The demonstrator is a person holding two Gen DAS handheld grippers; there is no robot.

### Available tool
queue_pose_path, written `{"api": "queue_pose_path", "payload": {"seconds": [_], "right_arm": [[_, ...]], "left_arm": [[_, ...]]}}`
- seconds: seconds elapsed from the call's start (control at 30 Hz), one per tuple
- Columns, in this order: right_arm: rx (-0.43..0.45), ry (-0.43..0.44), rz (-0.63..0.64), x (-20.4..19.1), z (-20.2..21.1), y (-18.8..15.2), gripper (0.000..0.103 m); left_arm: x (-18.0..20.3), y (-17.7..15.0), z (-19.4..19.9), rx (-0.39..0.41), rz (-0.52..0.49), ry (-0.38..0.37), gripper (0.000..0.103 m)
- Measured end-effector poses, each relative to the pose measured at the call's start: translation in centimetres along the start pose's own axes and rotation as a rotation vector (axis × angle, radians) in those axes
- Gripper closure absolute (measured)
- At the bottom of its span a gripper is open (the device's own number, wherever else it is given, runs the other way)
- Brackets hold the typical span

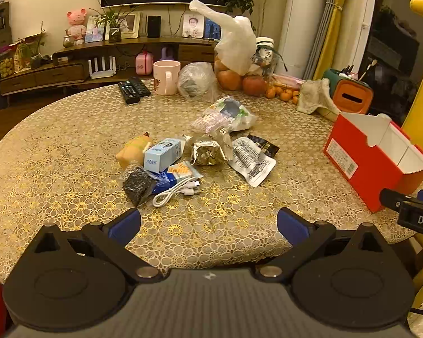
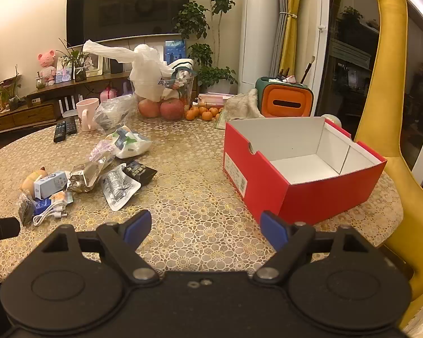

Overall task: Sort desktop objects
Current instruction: 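Move both tools toward the pile of packets on the table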

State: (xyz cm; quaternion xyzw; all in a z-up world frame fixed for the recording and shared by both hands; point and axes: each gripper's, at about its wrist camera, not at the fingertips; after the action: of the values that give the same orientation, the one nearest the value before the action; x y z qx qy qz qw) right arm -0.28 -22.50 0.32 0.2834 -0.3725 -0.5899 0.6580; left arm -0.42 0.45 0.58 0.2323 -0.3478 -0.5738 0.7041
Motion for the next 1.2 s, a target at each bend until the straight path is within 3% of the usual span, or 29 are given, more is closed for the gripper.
{"api": "queue_pose_path", "payload": {"seconds": [0.8, 1.2], "right_arm": [[0.000, 0.028, 0.003, -0.2, -0.3, 0.0, 0.019], [0.012, 0.056, 0.027, -1.0, -2.4, 1.3, 0.019]], "left_arm": [[-0.4, -0.1, -0.5, 0.004, -0.002, -0.020, 0.000], [-4.0, 1.2, -2.8, 0.053, 0.000, 0.033, 0.000]]}}
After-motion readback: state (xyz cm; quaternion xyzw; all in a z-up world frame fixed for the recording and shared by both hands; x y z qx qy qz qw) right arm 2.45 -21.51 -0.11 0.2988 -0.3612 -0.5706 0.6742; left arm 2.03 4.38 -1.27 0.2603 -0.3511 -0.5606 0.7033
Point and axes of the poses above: each gripper's, at about its wrist camera, not at the fingertips, and z roughly against the way its jaws point, x to its right, y to its top, and after that the axes turned 10 degrees about z, right-handed
